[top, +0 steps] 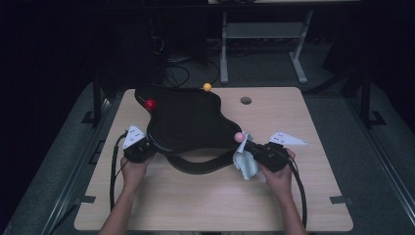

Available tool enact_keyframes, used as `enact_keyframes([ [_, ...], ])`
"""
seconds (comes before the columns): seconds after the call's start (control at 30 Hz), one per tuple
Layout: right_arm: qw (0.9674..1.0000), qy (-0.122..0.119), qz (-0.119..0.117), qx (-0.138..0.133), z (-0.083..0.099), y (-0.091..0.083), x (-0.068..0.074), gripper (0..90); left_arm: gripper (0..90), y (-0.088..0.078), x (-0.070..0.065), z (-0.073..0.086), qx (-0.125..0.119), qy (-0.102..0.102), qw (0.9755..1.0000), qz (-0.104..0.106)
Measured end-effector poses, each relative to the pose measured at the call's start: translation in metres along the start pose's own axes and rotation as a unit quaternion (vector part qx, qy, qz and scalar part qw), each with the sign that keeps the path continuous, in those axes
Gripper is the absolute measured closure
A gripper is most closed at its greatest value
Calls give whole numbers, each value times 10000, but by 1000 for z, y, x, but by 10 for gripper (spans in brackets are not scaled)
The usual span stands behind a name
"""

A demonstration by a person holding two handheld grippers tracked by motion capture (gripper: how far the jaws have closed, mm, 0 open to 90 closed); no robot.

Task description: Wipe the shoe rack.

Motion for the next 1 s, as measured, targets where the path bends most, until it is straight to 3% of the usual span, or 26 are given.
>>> enact_keyframes([
  [0.6, 9998, 55, 187, -109, 8, -18, -8, 837, 727, 20, -12, -8, 159, 97, 9997, 163],
  [1.0, 9997, 51, 210, -97, 8, -18, -8, 834, 659, 0, -15, -15, 58, 138, 9995, 280],
])
Point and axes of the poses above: each handheld gripper's, and its own axes: y roughly forward along the jaws, z roughly out of its underside, x roughly to its left, the point moved 3 cm from there along y, roughly forward along the jaws, and after that the axes turned 13 degrees about -y, right-handed, at the moved point
